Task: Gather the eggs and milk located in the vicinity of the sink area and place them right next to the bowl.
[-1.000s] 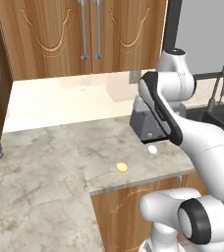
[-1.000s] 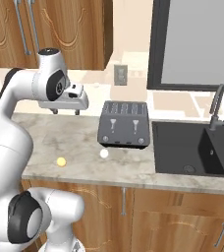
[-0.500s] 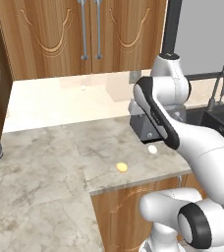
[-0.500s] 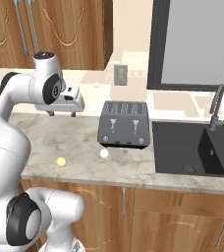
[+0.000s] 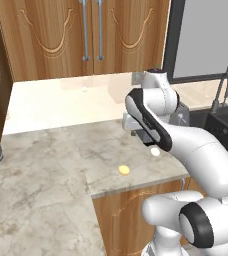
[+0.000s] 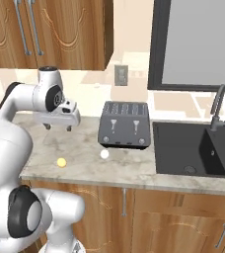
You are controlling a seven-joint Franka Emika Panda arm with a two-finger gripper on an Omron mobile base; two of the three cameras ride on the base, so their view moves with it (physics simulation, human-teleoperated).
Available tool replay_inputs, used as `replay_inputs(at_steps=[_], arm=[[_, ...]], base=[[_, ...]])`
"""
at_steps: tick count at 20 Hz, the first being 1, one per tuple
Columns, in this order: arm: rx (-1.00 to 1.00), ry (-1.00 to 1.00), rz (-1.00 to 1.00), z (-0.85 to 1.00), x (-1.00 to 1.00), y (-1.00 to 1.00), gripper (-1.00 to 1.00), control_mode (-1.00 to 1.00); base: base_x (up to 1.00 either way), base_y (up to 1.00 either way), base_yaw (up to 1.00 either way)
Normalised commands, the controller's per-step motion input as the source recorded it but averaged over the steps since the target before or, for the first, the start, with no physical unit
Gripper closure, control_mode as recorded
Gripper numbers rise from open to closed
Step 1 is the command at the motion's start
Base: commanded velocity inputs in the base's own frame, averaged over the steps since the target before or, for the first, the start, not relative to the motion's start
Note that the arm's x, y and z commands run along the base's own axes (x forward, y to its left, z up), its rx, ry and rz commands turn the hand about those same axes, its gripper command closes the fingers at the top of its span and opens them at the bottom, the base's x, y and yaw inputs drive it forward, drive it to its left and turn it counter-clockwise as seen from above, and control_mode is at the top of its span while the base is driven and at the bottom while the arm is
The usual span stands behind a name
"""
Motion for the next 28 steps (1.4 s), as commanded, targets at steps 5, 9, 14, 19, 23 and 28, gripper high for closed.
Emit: replay_inputs(at_steps=[5,9,14,19,23,28], arm=[[0.00,0.16,0.00,-0.41,0.16,0.31,-1.00,-1.00],[0.00,0.04,0.00,-0.30,0.12,0.26,-1.00,-1.00],[-0.01,-0.01,0.05,-0.48,0.11,0.08,-1.00,-1.00],[-0.02,-0.08,0.16,-0.58,0.00,-0.01,-1.00,-1.00],[0.00,-0.01,0.14,-0.39,0.00,0.00,-1.00,-1.00],[0.00,0.00,0.13,-0.26,0.02,0.00,-1.00,-1.00]], base=[[0.00,0.00,0.00],[0.00,0.00,0.00],[0.00,0.00,0.00],[0.00,0.00,0.00],[0.00,0.00,0.00],[0.00,0.00,0.00]])
